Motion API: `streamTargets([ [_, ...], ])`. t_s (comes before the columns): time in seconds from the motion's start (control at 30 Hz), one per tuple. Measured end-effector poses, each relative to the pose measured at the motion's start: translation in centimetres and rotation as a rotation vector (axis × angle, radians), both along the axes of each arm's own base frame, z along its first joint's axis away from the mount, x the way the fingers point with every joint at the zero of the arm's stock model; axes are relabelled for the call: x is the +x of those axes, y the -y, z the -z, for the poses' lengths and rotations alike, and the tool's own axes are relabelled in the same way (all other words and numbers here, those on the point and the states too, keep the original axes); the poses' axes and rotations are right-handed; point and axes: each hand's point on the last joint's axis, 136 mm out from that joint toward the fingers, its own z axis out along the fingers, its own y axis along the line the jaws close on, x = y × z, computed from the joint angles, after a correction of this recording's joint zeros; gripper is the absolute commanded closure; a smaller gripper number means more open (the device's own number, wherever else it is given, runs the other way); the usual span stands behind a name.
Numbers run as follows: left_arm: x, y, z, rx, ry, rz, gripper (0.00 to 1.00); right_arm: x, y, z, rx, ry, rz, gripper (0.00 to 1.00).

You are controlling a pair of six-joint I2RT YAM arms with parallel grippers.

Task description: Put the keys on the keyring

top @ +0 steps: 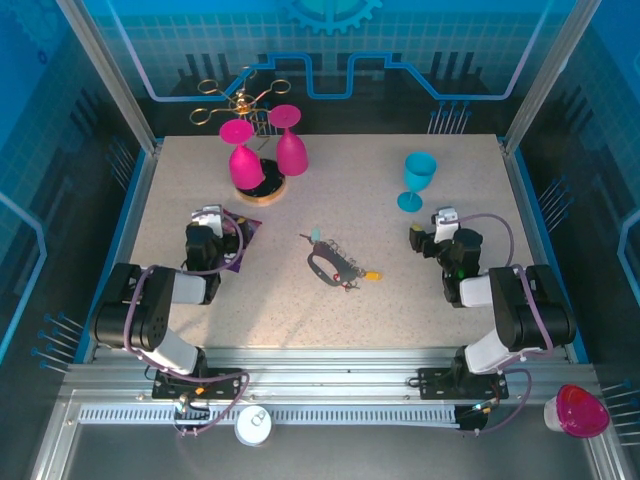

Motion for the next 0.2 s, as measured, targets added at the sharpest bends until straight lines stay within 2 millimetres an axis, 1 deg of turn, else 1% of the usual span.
streamTargets([
  [0.03,-0.01,0.02,0.11,-0.003,-0.005,0.005,0.01,0.09,0.02,0.02,0.003,-0.005,0.003,0.03],
  [0.07,-0.04,-0.05,0.21,-0.005,-0.01,0.006,0.01,0.18,0.03,-0.02,0.007,-0.007,0.004,0.0],
  [0.2,-0.07,-0.02,0.33,-0.01,-0.015,0.014,0.01,0.21,0.1,0.09,0.008,-0.015,0.009,0.0],
])
